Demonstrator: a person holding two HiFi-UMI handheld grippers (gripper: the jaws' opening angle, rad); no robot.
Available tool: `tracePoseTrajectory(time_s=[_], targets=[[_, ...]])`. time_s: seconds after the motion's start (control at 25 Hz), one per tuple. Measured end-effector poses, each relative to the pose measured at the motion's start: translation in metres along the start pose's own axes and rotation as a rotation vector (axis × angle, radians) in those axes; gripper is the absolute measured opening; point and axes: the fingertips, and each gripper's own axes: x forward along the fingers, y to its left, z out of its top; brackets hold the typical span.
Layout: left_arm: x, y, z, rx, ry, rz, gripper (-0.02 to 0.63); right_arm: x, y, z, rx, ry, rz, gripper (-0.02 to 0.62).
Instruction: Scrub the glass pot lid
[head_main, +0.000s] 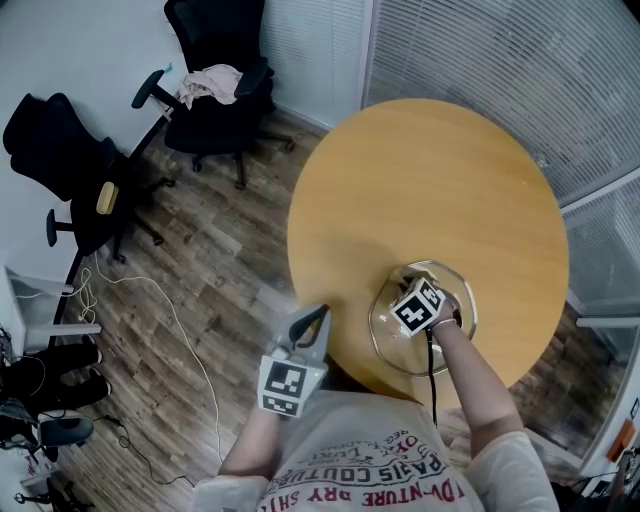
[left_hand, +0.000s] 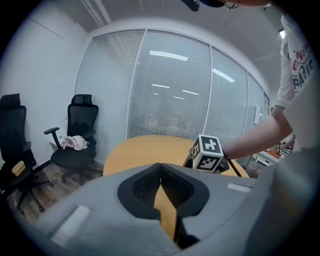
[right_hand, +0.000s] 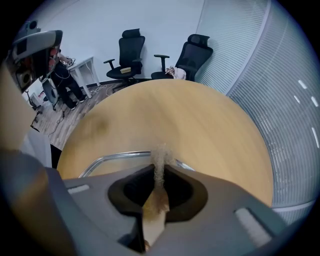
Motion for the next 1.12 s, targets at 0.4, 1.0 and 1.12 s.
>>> tracePoseTrajectory(time_s=[0.4,1.0,1.12], targets=[[-0.03,-0.006,-0.012,-0.011,-0.005,0.025,0.007,-0.006,0.057,0.005,-0.18,0.009,0.061,0.058],[-0.071,-0.027,-0.034,-0.074,-0.02,0.053,0.007,-0.032,0.129,-0.03,-0.35,-0.017,0.195,0.058],[-0.077,-0.036,-0.039,-0.095,-0.017,0.055,0.008,-0.037,0.139,-0.04,-0.366,-0.027,0.226,0.058]])
